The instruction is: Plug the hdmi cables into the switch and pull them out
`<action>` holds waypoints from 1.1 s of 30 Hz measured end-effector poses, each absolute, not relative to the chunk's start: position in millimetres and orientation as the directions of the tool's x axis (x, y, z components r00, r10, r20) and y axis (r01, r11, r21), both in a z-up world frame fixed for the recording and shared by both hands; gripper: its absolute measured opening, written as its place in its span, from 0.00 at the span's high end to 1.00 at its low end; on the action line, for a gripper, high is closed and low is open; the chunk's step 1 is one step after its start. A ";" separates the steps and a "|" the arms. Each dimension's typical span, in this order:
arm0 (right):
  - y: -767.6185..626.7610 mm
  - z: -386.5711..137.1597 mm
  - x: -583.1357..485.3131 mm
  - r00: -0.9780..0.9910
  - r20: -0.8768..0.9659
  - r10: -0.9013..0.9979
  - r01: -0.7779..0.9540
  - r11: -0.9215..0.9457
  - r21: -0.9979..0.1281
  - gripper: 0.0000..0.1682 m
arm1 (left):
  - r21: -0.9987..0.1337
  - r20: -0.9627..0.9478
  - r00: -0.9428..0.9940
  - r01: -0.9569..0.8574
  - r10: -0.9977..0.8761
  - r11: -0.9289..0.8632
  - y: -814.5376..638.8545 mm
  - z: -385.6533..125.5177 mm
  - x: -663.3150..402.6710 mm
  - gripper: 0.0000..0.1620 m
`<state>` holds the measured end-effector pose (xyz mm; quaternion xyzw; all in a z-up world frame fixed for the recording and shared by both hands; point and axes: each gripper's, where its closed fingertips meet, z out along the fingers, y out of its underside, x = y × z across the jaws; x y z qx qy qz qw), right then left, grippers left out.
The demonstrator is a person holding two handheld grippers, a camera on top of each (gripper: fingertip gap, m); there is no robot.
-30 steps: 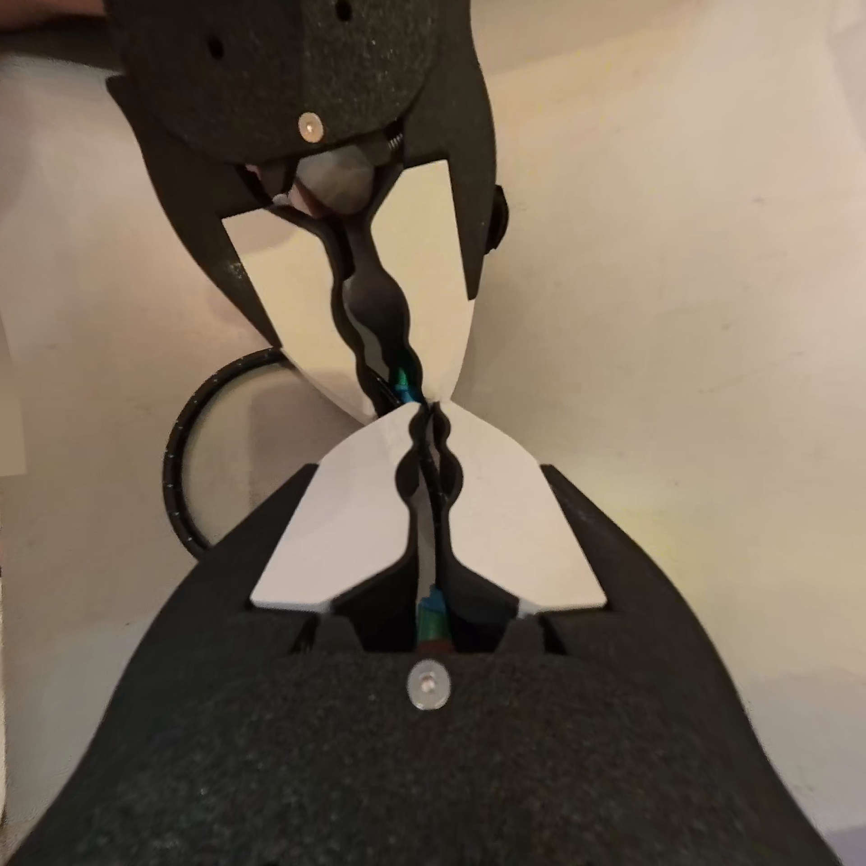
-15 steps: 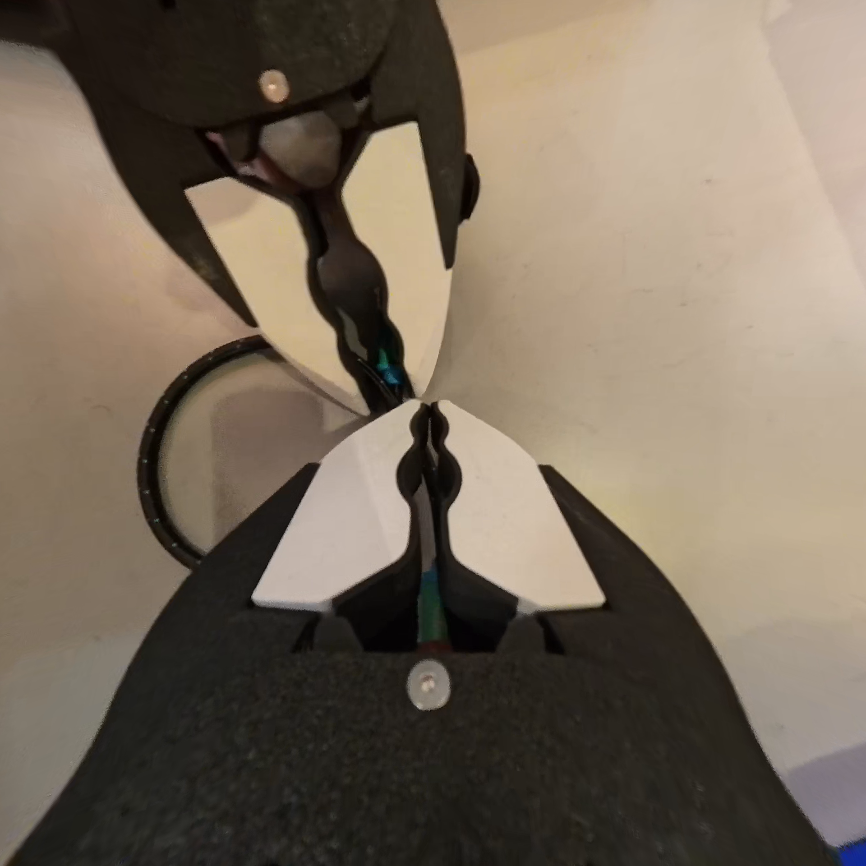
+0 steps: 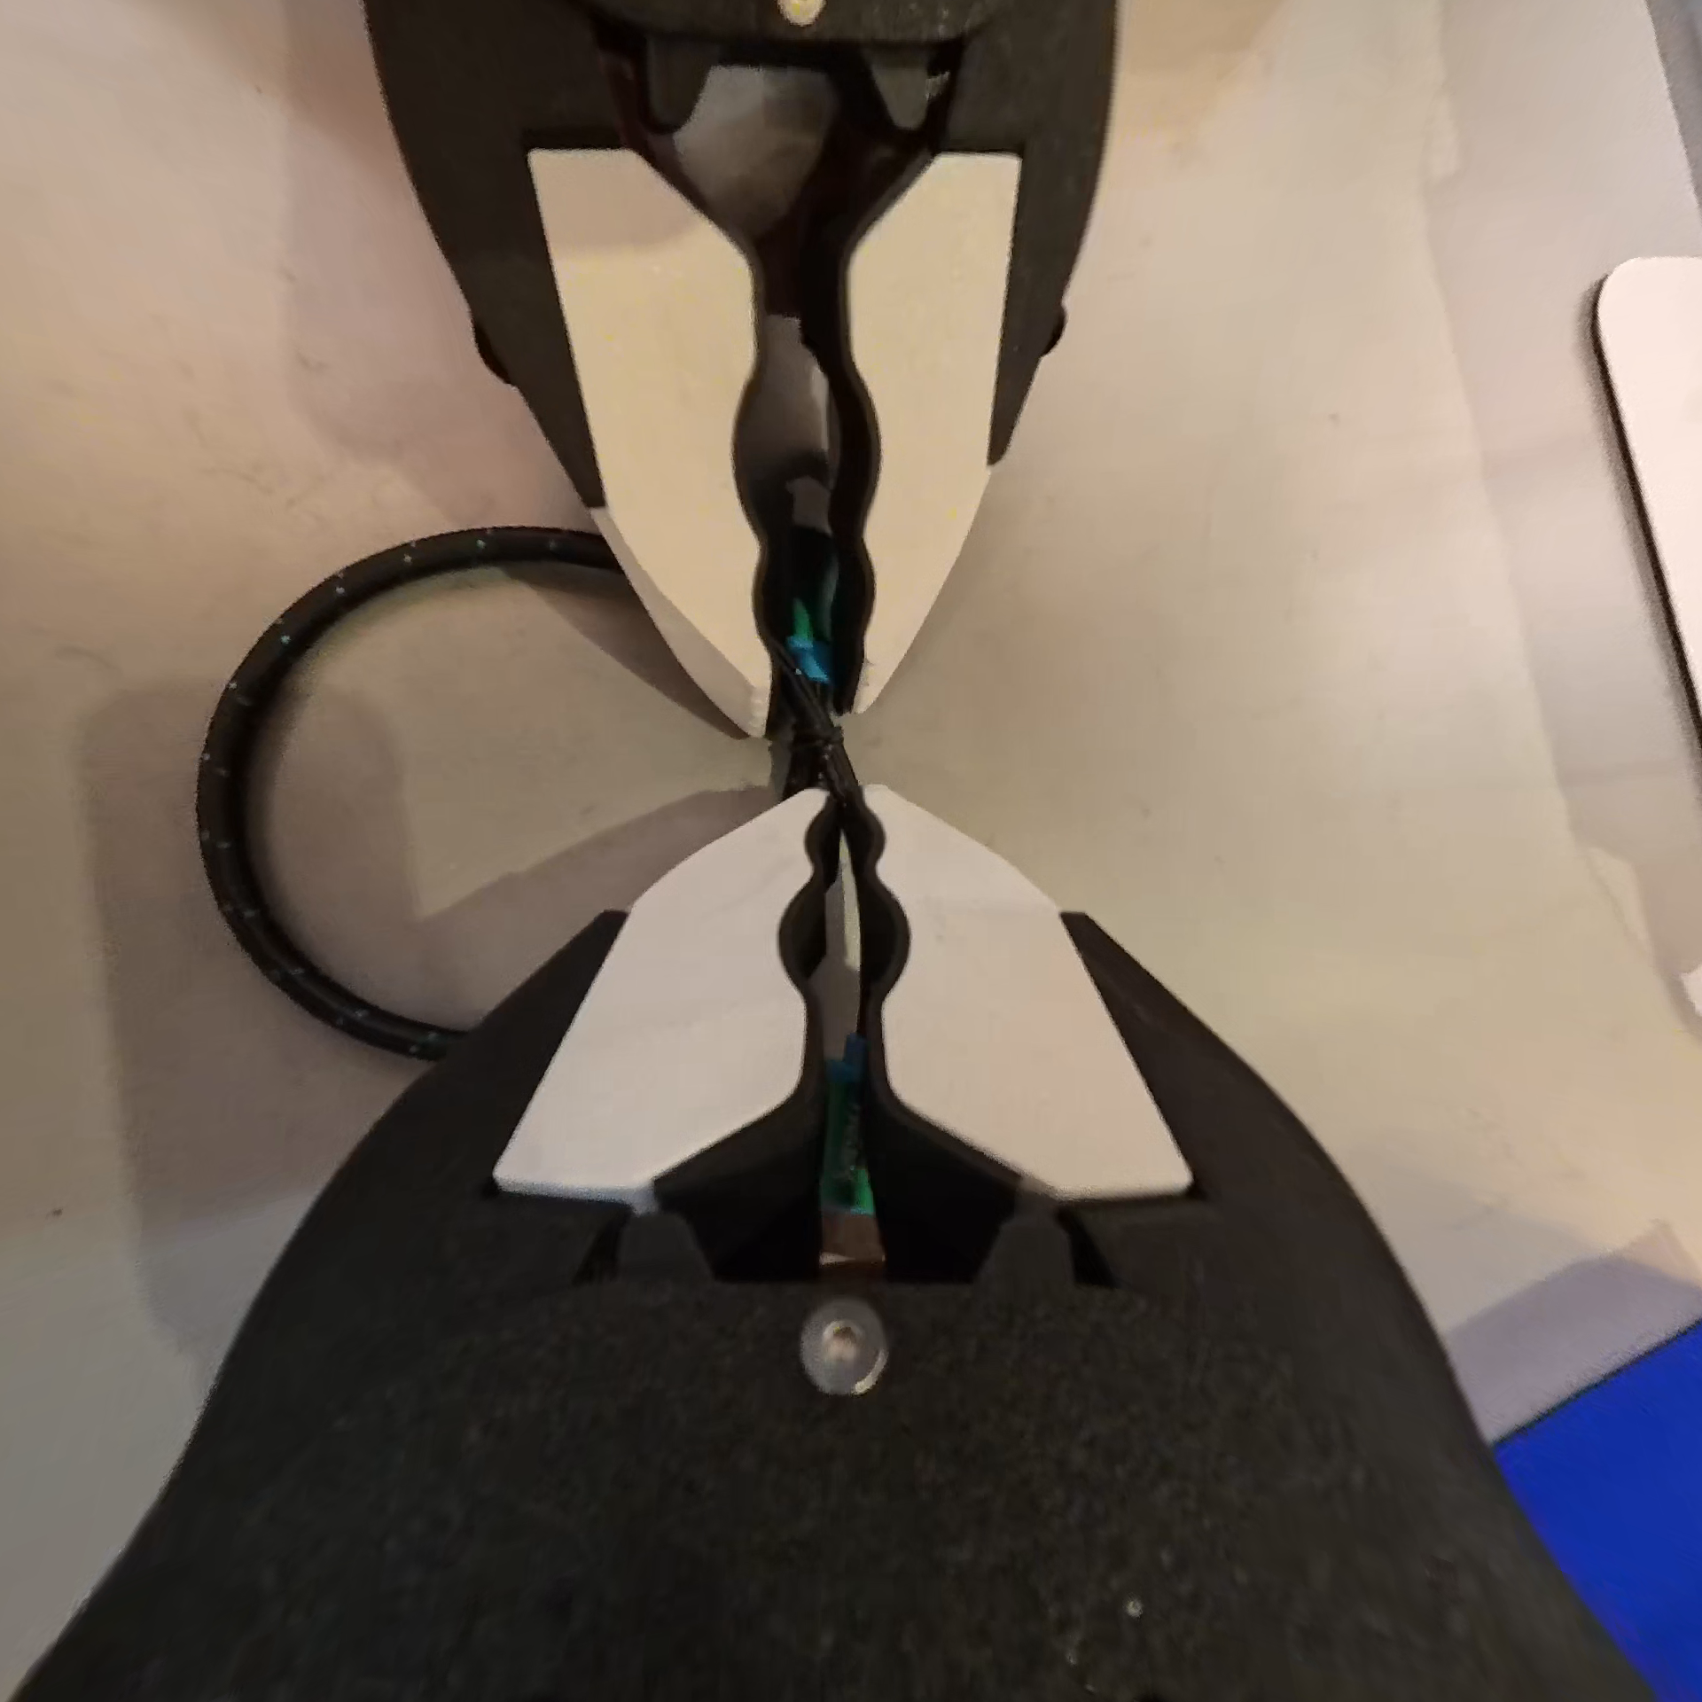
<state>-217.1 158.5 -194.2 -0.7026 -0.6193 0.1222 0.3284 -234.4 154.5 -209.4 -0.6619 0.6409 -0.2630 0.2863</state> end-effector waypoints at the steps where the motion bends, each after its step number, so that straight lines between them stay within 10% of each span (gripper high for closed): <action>1: 159.1 -194.1 -215.0 0.216 0.224 0.950 0.786 -0.033 -0.617 1.00 | -0.716 -0.018 0.040 -0.698 -0.999 -0.015 154.5 -209.3 -234.4 0.89; 33: 173.5 -196.7 -230.5 0.231 0.341 0.911 0.802 0.021 -0.597 1.00 | -0.716 -0.019 0.021 -0.698 -1.000 -0.001 151.8 -208.9 -234.5 0.89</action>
